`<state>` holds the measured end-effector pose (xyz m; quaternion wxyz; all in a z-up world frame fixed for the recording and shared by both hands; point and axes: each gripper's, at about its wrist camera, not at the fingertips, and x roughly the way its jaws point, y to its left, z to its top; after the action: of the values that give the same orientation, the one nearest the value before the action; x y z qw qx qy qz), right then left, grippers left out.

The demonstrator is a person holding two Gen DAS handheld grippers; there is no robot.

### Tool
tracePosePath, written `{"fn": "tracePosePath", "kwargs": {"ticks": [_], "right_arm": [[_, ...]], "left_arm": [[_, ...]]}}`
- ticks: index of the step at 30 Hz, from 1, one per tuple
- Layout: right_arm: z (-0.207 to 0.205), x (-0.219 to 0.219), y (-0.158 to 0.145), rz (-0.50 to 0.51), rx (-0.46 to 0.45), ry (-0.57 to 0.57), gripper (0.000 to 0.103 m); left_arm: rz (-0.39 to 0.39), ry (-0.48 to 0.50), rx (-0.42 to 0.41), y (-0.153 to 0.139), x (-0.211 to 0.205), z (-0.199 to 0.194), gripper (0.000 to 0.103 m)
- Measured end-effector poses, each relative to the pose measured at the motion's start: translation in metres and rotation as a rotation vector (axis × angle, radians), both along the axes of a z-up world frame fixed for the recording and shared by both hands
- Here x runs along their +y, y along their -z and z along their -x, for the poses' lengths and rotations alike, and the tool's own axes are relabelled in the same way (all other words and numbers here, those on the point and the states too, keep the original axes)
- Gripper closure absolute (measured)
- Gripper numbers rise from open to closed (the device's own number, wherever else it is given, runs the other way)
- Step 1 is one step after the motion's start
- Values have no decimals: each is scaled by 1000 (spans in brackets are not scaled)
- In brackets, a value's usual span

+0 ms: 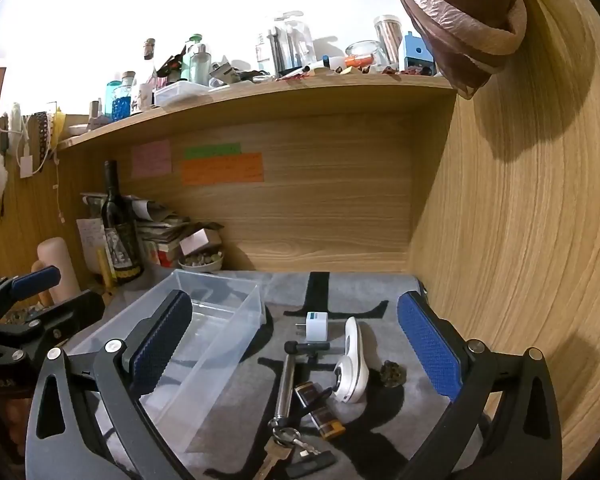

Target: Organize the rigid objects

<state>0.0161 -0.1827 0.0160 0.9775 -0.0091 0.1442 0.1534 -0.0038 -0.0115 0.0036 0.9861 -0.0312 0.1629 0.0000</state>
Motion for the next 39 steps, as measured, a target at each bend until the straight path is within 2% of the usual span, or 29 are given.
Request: {"fn": "tracePosePath", "kwargs": {"ticks": [39], "right_arm": [[4,4,-4,14,-27,-9,0]], "left_arm": [[11,-3,-9,4,3,-2,0]]}}
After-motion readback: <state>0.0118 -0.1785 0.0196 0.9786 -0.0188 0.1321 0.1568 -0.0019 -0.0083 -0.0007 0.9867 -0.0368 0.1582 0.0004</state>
